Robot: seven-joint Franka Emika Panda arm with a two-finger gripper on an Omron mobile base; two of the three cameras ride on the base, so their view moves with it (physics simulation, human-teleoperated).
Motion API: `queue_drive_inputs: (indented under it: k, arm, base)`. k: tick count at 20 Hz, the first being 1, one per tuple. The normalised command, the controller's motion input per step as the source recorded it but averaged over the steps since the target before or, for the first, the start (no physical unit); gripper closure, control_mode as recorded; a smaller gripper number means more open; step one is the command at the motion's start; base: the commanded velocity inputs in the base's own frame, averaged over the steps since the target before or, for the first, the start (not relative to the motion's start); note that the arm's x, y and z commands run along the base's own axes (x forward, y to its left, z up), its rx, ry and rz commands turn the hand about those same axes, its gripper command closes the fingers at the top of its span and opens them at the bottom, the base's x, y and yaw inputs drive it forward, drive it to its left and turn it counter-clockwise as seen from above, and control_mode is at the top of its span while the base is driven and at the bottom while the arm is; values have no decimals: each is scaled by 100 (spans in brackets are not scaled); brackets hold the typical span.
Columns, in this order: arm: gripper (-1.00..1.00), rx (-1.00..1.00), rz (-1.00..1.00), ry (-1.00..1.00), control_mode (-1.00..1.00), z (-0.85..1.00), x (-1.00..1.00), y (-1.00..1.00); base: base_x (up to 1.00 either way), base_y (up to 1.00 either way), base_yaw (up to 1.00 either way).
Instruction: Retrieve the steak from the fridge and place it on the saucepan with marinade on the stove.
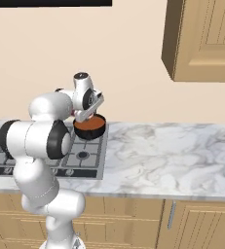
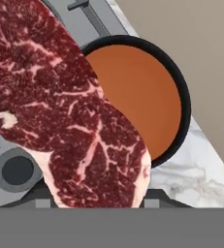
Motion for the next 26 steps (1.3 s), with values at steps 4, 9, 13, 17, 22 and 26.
queue_drive_inputs:
  k: [4,9,13,17,22,26]
  arm:
    - [100,0,0,0,-100,-19,48,5]
    - [100,0,0,0,-100,-29,48,1]
    - [100,-1,0,0,-100,-32,43,0]
    - [100,0,0,0,-100,-30,42,0]
    - [100,0,0,0,-100,-29,36,0]
    - [100,0,0,0,-100,-30,33,0]
  base:
    - [0,0,0]
    - [0,0,0]
    - [0,0,0]
    - [0,0,0]
    - [0,0,0]
    - [0,0,0]
